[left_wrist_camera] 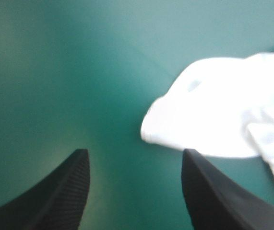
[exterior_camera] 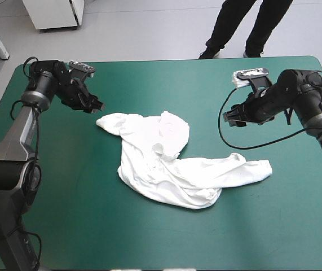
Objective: Fold the cloth
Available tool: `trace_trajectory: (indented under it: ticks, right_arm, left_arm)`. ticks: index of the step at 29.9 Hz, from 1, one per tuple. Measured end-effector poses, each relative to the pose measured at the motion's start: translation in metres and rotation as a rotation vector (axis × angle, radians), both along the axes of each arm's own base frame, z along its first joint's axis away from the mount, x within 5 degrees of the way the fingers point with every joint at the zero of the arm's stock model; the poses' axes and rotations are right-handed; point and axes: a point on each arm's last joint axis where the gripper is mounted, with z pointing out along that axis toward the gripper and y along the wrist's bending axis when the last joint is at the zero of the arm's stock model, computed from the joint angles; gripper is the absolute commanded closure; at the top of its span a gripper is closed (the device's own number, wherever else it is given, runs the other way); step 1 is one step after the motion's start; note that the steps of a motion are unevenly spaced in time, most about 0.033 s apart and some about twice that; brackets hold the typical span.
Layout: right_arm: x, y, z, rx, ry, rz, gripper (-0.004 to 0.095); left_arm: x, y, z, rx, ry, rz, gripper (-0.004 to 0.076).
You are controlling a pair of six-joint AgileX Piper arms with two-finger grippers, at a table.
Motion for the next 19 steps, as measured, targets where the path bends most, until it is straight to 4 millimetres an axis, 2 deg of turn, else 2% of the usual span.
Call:
trace_trajectory:
  ticks: [3, 6, 10, 13, 16, 19]
  right_arm:
    - [0.004, 0.001, -0.005, 0.002, 0.011, 0.000, 0.0354]
    - [0.006, 0.001, -0.008, 0.000, 0.015, 0.002, 0.0354]
    - [0.006, 0.001, -0.007, 0.000, 0.008, 0.004, 0.0354]
    - [0.007, 0.001, -0.007, 0.001, 0.001, 0.002, 0.0354]
    - [0.007, 0.001, -0.007, 0.001, -0.004, 0.001, 0.0354]
    - [0.007, 0.001, -0.007, -0.001, -0.006, 0.001, 0.0354]
  left_arm:
    - [0.017, -0.005, -0.009, -0.038, 0.006, -0.013, 0.0295]
    - [0.030, -0.009, -0.029, -0.059, 0.049, -0.020, 0.0295]
    - [0.036, -0.010, -0.058, -0.059, 0.141, -0.025, 0.0295]
    - [0.039, -0.010, -0.070, -0.058, 0.170, -0.023, 0.0300]
    - [0.040, -0.010, -0.074, -0.060, 0.178, -0.022, 0.0324]
    - [0.040, -0.011, -0.074, -0.062, 0.178, -0.022, 0.0393]
